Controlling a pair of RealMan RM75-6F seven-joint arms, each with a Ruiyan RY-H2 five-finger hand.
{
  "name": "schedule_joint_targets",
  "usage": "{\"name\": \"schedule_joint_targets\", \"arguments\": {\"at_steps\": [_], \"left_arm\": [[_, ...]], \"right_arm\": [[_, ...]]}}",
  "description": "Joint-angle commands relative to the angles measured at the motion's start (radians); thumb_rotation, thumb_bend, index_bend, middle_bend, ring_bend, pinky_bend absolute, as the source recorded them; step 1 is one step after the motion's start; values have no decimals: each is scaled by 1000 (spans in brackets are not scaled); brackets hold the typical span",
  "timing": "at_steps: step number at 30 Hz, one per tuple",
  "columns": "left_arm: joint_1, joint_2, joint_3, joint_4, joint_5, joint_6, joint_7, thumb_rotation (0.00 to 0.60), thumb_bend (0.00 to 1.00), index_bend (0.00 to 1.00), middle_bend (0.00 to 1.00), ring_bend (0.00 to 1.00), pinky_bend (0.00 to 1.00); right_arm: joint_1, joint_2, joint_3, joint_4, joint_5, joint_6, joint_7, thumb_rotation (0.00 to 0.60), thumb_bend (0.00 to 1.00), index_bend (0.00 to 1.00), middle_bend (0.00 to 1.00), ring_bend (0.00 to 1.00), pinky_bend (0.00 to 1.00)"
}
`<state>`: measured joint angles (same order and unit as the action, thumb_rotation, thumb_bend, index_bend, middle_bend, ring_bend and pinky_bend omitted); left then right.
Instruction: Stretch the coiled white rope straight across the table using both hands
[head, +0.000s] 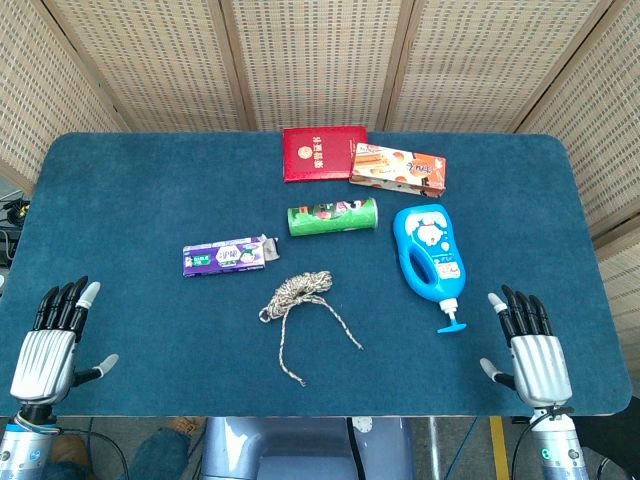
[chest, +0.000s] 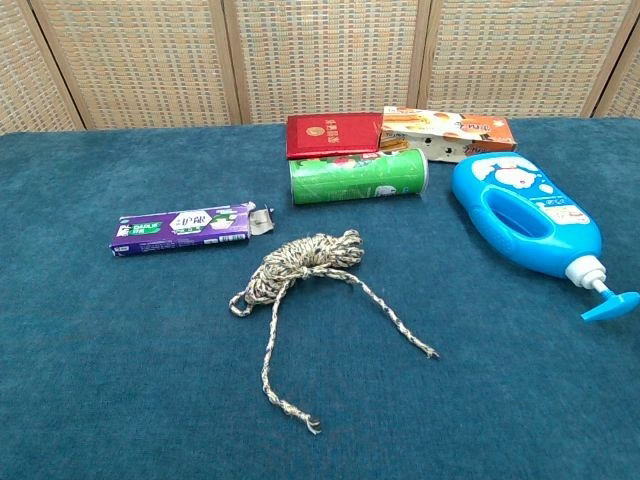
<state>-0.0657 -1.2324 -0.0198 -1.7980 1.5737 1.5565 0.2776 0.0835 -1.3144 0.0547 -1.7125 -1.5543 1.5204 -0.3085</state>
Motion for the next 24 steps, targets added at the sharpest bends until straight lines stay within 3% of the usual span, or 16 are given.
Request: {"name": "schedule_joint_targets", "arguments": {"at_steps": [1, 8, 10, 12, 15, 18, 24], "left_arm": [[1, -1, 1, 0, 2, 1, 1, 600, 0, 0, 0, 0, 0], [0, -2, -2, 2, -3, -4, 3, 600, 0, 0, 0, 0, 0], [-4, -5, -7, 3, -9, -9, 8, 600, 0, 0, 0, 0, 0], [-12, -9, -14, 0, -22, -23, 20, 600, 0, 0, 0, 0, 0], [-15, -12, -19, -4, -32, -28, 29, 600, 0, 0, 0, 0, 0], [-14, -14, -21, -7, -35, -26, 34, 600, 0, 0, 0, 0, 0], [-19, -24, -21, -11, -37, -32, 56, 600, 0, 0, 0, 0, 0]], "right_arm": [[0, 0, 0, -1, -1, 0, 1, 600, 0, 66, 0, 0, 0], [2, 2, -6, -9, -8, -6, 9, 600, 0, 66, 0, 0, 0], [23, 5, -21, -13, -47, -35, 28, 600, 41, 66, 0, 0, 0], [78, 14, -19, -25, -85, -105, 13, 600, 206, 66, 0, 0, 0], [129, 22, -2, -52, -94, -168, -26, 600, 541, 85, 0, 0, 0], [194, 24, 8, -101, -106, -257, -51, 600, 748, 111, 0, 0, 0], [322, -28, 26, -136, -91, -444, -119, 600, 923, 133, 0, 0, 0]]}}
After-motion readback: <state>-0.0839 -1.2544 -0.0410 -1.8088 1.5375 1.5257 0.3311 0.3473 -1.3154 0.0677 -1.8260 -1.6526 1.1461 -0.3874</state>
